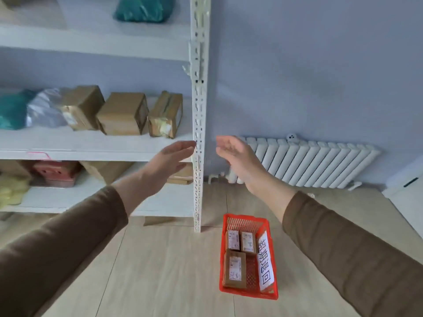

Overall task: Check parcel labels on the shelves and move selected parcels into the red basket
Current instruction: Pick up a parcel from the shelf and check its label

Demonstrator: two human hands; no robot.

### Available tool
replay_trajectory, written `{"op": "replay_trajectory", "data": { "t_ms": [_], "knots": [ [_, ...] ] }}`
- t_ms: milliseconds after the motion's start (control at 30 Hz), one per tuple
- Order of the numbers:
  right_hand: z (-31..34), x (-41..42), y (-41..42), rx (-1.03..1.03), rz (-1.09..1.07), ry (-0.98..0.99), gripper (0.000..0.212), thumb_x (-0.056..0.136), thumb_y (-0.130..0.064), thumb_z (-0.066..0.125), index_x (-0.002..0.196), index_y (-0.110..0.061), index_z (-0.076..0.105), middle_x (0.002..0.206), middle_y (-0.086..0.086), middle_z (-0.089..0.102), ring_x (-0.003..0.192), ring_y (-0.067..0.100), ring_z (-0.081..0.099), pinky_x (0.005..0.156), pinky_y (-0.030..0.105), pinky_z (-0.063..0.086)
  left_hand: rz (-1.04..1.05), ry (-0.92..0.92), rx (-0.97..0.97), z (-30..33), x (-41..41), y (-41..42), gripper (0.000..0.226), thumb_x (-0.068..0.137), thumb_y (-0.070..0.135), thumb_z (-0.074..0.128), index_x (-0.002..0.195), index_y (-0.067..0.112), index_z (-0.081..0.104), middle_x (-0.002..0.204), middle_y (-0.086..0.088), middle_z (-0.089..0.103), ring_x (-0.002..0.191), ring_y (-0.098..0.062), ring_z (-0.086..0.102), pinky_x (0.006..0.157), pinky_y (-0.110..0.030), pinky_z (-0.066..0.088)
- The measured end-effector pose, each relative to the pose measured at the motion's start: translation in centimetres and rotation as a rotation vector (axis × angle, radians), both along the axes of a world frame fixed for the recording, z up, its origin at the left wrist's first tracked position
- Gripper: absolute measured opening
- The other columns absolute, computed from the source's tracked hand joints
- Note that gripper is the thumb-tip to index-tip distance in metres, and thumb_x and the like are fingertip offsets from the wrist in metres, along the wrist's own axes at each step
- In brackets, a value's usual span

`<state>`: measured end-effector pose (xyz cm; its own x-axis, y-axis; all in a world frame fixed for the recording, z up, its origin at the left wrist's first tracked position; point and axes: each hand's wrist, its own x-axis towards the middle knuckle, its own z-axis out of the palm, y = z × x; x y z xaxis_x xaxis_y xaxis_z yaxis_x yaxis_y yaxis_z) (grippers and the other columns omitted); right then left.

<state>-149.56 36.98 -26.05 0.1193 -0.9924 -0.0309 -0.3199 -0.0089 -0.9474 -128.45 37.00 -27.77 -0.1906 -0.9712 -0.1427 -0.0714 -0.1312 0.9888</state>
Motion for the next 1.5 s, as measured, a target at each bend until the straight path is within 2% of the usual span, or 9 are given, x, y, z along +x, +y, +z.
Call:
{"op": "replay_trajectory", "data": {
  "t_ms": [200,433,600,767,933,1200,1333,1433,1500],
  "knots": [
    [9.1,9.8,0.7,-0.194,0.057,0.029,0.027,0.100,-0.023,0.062,0.126,-0.031,0.064,0.130,-0.008,0.064,0.113,0.006,0.064,0.104,0.032,0.048,-0.018,-0.019,-0.220,9.9,10.8,0.6,0.025,0.105,0.021,0.057,0.128,0.023,0.067,0.139,0.000,0.066,0.127,-0.012,0.059,0.118,-0.039,0.039],
    [15.7,17.3,0.3,-0.311,0.124,0.072,0.039,0.102,-0.023,0.062,0.140,-0.028,0.056,0.139,-0.011,0.058,0.118,-0.001,0.059,0.105,0.024,0.046,-0.036,-0.125,-0.389,17.3,18.8,-0.3,0.025,0.105,0.021,0.058,0.127,0.025,0.068,0.131,0.011,0.070,0.128,-0.007,0.061,0.117,-0.037,0.041],
    [18.5,19.9,-3.5,-0.352,0.141,0.153,0.046,0.102,-0.027,0.062,0.145,-0.030,0.050,0.141,-0.012,0.055,0.120,0.000,0.057,0.091,0.016,0.045,-0.029,-0.176,-0.442,20.3,21.7,-4.0,0.021,0.104,0.026,0.058,0.121,0.031,0.070,0.126,0.018,0.071,0.124,-0.002,0.061,0.114,-0.031,0.043],
    [20.4,20.4,-9.1,-0.373,0.146,0.202,0.054,0.101,-0.041,0.060,0.151,-0.033,0.042,0.153,-0.015,0.047,0.140,0.005,0.043,0.117,0.033,0.035,-0.035,-0.224,-0.449,22.4,23.7,-9.8,0.022,0.103,0.031,0.060,0.122,0.033,0.070,0.127,0.017,0.069,0.126,-0.003,0.060,0.115,-0.032,0.042],
    [22.8,21.4,-15.9,-0.377,0.094,0.218,0.060,0.102,-0.042,0.059,0.156,-0.027,0.037,0.161,-0.012,0.038,0.147,0.006,0.035,0.112,0.025,0.028,-0.066,-0.297,-0.440,25.1,24.3,-16.5,0.026,0.104,0.028,0.059,0.130,0.028,0.063,0.131,0.016,0.064,0.125,0.000,0.056,0.113,-0.030,0.040],
    [25.3,24.0,-27.4,-0.261,-0.085,0.231,0.068,0.099,-0.047,0.061,0.158,-0.027,0.033,0.165,-0.007,0.033,0.149,0.016,0.036,0.113,0.032,0.031,-0.110,-0.445,-0.305,26.4,24.3,-29.8,0.072,0.094,0.043,0.071,0.155,0.027,0.037,0.162,-0.003,0.036,0.145,-0.023,0.040,0.125,-0.045,0.028],
    [25.9,25.3,-31.8,-0.148,-0.228,0.273,0.068,0.102,-0.046,0.057,0.159,-0.023,0.029,0.162,0.000,0.037,0.146,0.021,0.039,0.100,0.029,0.033,-0.087,-0.337,-0.192,26.6,24.7,-35.7,0.090,0.087,0.047,0.074,0.161,0.032,0.025,0.164,-0.005,0.033,0.149,-0.028,0.035,0.124,-0.048,0.030],
    [25.8,25.9,-35.0,-0.034,-0.302,0.210,0.080,0.100,-0.051,0.059,0.162,-0.017,0.022,0.166,0.002,0.033,0.149,0.024,0.038,0.111,0.034,0.035,-0.106,-0.152,-0.113,26.6,24.5,-38.9,0.073,0.099,0.030,0.069,0.158,0.023,0.028,0.166,-0.003,0.029,0.151,-0.029,0.032,0.123,-0.046,0.033],
    [25.3,26.1,-36.6,0.023,-0.354,0.136,0.075,0.099,-0.050,0.060,0.157,-0.012,0.033,0.160,0.006,0.042,0.145,0.026,0.044,0.106,0.033,0.039,-0.107,-0.031,-0.058,26.5,24.1,-40.2,0.049,0.101,0.022,0.065,0.145,0.019,0.042,0.158,-0.004,0.037,0.144,-0.032,0.042,0.118,-0.047,0.040]
  ]
}}
